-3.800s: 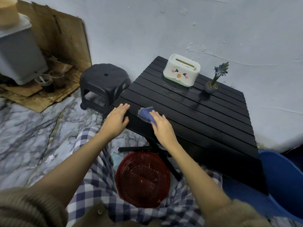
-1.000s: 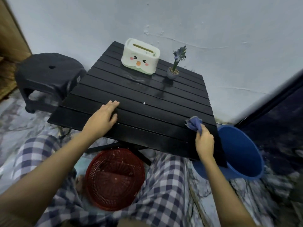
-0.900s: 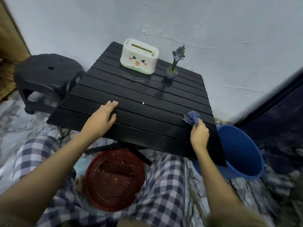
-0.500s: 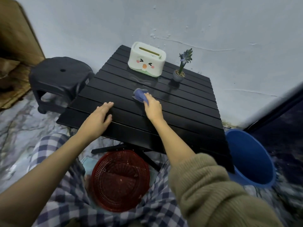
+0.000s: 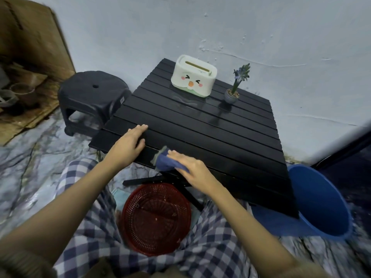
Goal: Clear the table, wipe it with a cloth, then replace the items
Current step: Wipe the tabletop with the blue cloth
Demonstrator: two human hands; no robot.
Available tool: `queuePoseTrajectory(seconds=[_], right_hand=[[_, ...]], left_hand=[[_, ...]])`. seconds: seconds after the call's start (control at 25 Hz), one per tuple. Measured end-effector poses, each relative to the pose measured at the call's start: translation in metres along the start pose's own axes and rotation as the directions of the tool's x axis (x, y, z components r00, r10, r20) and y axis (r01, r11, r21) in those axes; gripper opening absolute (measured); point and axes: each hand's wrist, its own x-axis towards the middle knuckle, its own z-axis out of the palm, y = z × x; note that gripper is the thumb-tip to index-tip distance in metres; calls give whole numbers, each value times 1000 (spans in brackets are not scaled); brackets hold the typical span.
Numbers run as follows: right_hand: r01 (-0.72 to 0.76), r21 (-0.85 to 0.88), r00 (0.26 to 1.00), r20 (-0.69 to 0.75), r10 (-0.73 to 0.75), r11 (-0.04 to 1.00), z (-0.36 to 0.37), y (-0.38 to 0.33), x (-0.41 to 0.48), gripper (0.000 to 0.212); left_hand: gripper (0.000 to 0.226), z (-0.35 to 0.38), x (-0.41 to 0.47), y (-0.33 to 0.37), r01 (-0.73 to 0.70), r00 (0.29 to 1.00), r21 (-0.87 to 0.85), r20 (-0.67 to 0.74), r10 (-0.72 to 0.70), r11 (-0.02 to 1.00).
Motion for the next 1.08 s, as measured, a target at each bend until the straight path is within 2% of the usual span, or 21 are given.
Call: queuePoseTrajectory(seconds=[0.12, 0.2, 0.24, 0.32, 0.36, 0.48, 0.72, 0.88, 0.96, 1.08], right_hand=[[-80, 162, 997, 21, 77, 984, -8, -9, -25, 38], [-170, 313, 969, -122, 217, 935, -25, -5, -30, 37], [-208, 337, 927, -230, 295, 918, -35, 3, -29, 35], [-323, 250, 837, -374, 399, 913, -52, 22, -23, 33], [-384, 176, 817, -393, 422, 907, -54, 30, -19, 35], [-446, -22, 839, -360, 409, 895, -37, 36, -9, 38], [-273, -117, 933, -273, 233, 955, -1, 7, -5, 42], [-161, -73, 971, -189, 144, 984, 12, -14, -17, 42], [-111, 14, 988, -111, 112, 994, 20, -30, -29, 41], [-154, 176, 986, -35, 162, 972, 21, -50, -47, 38]], left_hand=[[47, 1, -1, 3, -29, 1000, 35, -7, 30, 999], [46, 1, -1, 5, -46, 999, 55, -13, 47, 997], [46, 1, -1, 4, -51, 999, 60, -14, 52, 997], [47, 1, -2, 3, -53, 998, 64, -16, 54, 997], [47, 2, -2, 2, -53, 998, 65, -14, 54, 996], [46, 3, -1, 1, -64, 998, 80, -4, 65, 995], [47, 4, -2, 1, -58, 998, 111, 0, 59, 992], [47, 4, -4, 1, -58, 998, 114, 5, 57, 992], [47, 4, -5, 1, -55, 998, 103, 12, 54, 993], [48, 3, -4, 1, -56, 998, 95, 22, 54, 994]])
